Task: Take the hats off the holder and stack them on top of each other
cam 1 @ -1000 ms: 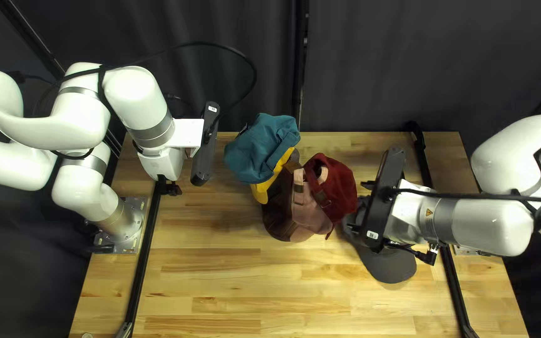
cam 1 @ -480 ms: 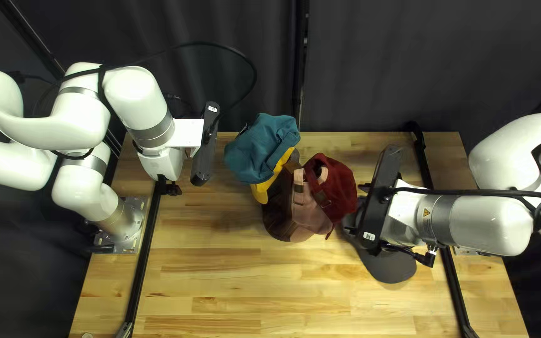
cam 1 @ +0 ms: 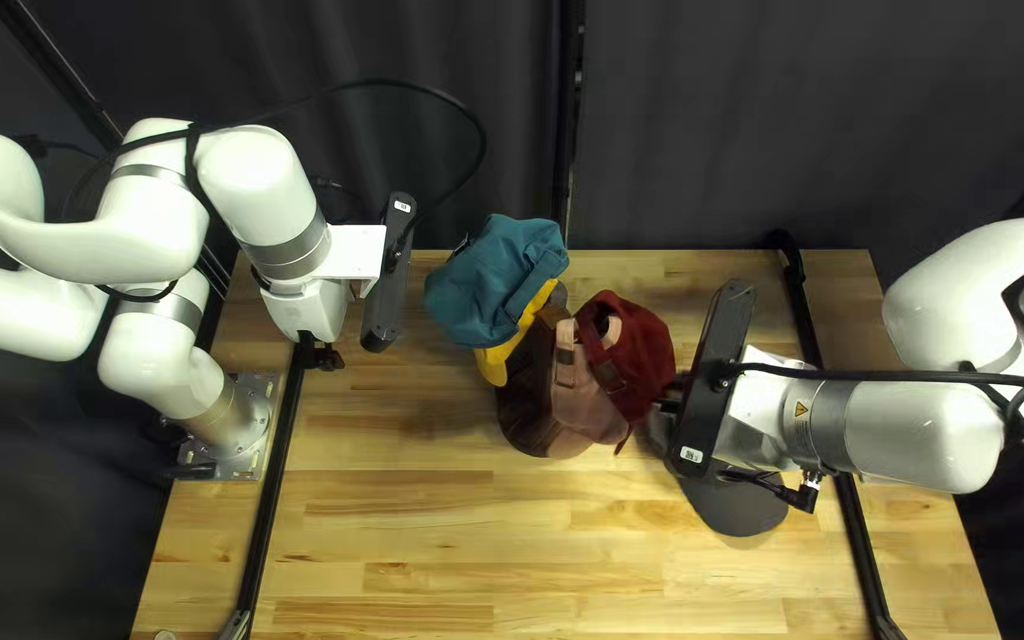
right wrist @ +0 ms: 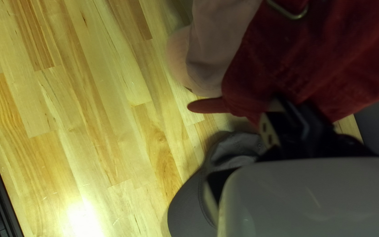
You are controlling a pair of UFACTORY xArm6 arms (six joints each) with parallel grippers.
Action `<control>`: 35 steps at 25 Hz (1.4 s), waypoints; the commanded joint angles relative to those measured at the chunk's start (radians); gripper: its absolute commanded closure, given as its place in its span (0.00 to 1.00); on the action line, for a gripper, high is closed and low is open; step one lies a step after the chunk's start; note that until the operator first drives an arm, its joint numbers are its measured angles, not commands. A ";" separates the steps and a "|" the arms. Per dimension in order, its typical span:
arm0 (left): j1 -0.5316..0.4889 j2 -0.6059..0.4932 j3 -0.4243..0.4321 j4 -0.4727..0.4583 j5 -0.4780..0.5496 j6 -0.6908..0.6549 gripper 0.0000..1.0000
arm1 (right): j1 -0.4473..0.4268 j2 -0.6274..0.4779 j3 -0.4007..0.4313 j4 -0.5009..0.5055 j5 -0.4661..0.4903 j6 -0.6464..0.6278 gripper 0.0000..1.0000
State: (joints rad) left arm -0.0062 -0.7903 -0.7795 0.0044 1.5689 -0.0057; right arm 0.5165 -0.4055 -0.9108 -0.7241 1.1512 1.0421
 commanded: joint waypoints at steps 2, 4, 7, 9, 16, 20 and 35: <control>0.000 0.000 0.000 0.000 0.000 0.000 0.00 | 0.001 0.001 -0.003 0.001 0.002 0.000 1.00; 0.000 0.000 0.000 0.000 0.000 0.000 0.00 | 0.004 -0.001 -0.006 0.001 0.009 -0.002 1.00; 0.000 0.000 0.000 0.000 0.000 0.000 0.00 | 0.022 -0.018 -0.014 0.000 0.044 -0.004 1.00; 0.000 0.000 0.000 0.000 0.000 0.000 0.00 | 0.032 -0.029 -0.021 0.000 0.068 -0.007 1.00; 0.000 0.000 0.000 0.000 0.000 0.000 0.00 | 0.114 -0.062 -0.127 -0.019 0.243 -0.046 1.00; 0.000 0.000 0.000 0.000 0.000 0.000 0.00 | 0.168 -0.065 -0.208 -0.044 0.354 -0.077 1.00; 0.000 0.000 0.000 0.000 0.000 0.000 0.00 | 0.419 -0.114 -0.355 -0.134 0.740 -0.059 1.00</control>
State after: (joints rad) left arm -0.0062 -0.7903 -0.7795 0.0044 1.5689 -0.0057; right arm 0.8927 -0.5018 -1.2916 -0.8603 1.8466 0.9299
